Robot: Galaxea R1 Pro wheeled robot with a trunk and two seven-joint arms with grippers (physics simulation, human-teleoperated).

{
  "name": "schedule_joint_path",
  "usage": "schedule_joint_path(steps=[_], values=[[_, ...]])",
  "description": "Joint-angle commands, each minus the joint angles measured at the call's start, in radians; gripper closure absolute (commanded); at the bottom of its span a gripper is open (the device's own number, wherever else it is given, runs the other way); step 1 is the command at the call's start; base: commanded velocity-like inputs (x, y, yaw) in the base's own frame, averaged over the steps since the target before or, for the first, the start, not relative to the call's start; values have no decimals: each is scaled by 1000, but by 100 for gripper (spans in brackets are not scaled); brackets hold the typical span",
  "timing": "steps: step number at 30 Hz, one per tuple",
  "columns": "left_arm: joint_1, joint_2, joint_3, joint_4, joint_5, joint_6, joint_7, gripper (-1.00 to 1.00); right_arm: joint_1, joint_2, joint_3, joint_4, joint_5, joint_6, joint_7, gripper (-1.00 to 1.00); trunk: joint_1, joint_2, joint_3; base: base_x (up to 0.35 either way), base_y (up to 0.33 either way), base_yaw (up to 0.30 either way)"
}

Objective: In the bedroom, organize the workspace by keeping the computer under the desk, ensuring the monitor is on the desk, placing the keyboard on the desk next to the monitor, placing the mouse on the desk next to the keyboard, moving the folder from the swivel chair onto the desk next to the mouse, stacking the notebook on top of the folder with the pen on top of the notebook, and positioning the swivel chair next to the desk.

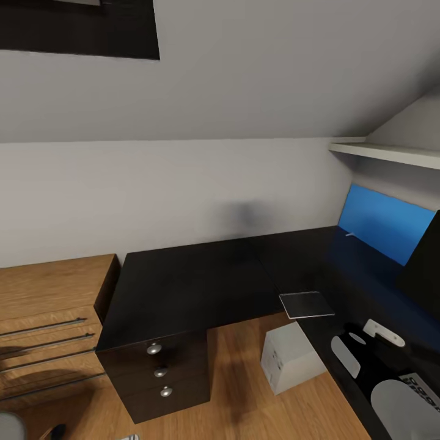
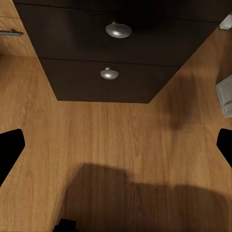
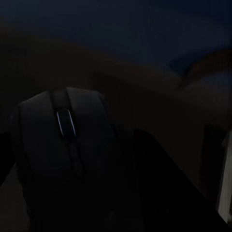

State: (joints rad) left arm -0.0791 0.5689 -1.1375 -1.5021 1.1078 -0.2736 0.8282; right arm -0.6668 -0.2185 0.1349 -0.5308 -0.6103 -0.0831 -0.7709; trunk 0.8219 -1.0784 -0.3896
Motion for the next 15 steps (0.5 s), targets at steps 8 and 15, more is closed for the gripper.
schedule_joint_path(steps=[8,15], values=[[-2,1,-4,-1,6,-7,2,-100,-8,-3,8,5,-13,-10,-32,100,0,-1,-1,0,0,0],[-2,1,-4,-1,7,-7,2,-100,-12,-20,8,7,-13,-9,-35,100,0,-1,-1,0,0,0]])
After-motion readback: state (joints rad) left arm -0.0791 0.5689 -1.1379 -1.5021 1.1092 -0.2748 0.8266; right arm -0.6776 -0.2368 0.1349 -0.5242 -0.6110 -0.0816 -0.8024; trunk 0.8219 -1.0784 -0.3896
